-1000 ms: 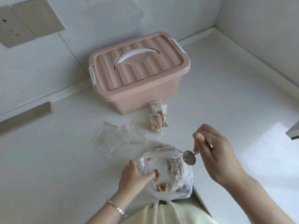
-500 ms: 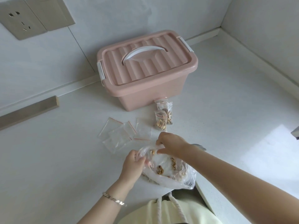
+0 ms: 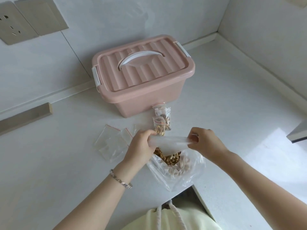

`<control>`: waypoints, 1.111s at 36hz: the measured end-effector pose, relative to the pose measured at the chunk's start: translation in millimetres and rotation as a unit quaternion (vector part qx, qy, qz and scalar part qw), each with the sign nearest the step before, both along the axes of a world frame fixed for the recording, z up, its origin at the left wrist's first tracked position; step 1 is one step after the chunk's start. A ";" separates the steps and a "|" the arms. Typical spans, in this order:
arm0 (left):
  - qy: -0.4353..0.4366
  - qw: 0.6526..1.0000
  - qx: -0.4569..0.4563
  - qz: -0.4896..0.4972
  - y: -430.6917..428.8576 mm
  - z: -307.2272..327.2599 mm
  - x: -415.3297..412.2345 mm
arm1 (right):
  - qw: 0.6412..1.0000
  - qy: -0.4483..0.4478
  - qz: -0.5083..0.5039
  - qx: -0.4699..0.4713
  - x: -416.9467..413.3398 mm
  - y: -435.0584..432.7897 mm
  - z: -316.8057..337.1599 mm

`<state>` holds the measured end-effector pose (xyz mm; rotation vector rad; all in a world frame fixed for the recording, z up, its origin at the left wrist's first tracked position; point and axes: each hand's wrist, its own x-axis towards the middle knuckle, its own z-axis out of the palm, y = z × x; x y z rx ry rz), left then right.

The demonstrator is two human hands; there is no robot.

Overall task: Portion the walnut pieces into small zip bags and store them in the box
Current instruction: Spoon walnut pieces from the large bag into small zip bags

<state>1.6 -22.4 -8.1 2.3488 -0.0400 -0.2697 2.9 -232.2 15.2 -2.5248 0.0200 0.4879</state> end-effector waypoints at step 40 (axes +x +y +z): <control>0.013 0.992 -0.128 -0.015 0.7 36.1 -8.0 | 0.988 0.031 -0.002 0.148 -12.7 11.2 17.2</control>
